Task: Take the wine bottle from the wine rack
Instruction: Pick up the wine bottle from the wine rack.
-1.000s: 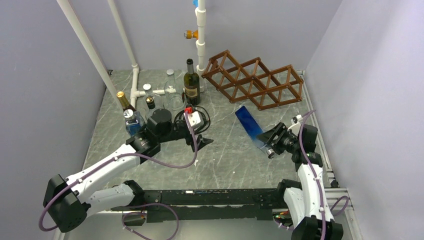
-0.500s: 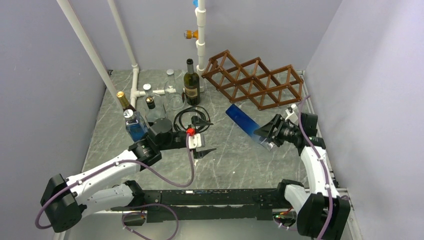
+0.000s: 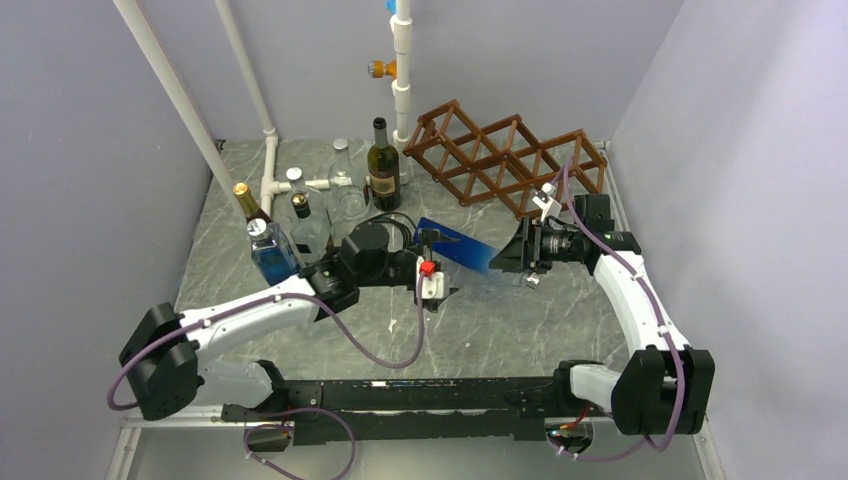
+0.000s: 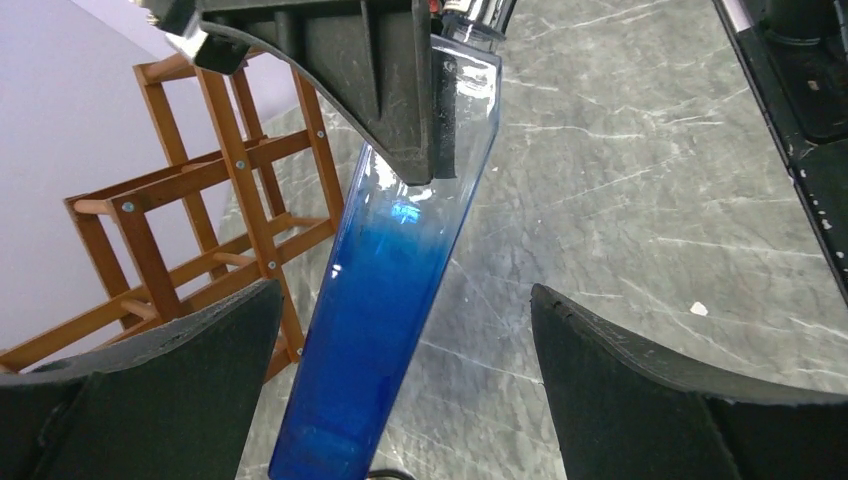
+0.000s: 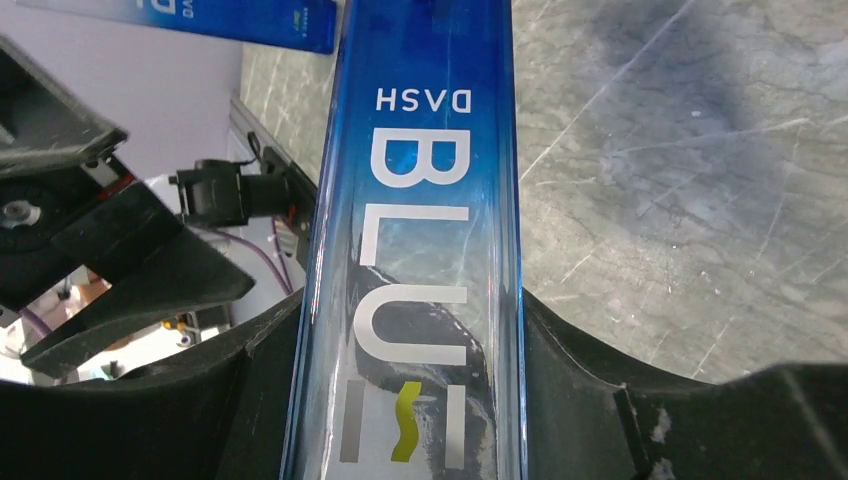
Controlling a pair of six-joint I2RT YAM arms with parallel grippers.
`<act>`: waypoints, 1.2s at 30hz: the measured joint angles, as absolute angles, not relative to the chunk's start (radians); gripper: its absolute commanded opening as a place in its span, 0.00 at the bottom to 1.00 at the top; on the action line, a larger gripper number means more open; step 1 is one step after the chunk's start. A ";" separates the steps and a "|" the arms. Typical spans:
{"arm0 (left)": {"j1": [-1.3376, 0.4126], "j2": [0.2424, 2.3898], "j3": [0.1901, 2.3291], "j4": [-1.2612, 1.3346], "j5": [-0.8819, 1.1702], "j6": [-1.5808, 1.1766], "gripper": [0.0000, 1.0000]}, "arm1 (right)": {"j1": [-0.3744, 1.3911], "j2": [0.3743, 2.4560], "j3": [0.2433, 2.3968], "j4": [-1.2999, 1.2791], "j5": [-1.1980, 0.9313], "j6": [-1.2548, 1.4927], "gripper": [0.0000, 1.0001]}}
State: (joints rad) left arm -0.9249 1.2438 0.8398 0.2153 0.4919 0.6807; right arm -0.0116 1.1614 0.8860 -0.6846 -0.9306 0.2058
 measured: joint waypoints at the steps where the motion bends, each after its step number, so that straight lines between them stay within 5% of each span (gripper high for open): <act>1: -0.925 1.265 0.850 0.220 0.492 0.688 0.99 | -0.007 1.167 0.894 -0.698 -0.935 0.188 0.00; 36: -0.966 1.569 0.915 0.356 0.465 0.661 0.99 | 0.100 1.240 0.931 -0.802 -0.935 -0.023 0.00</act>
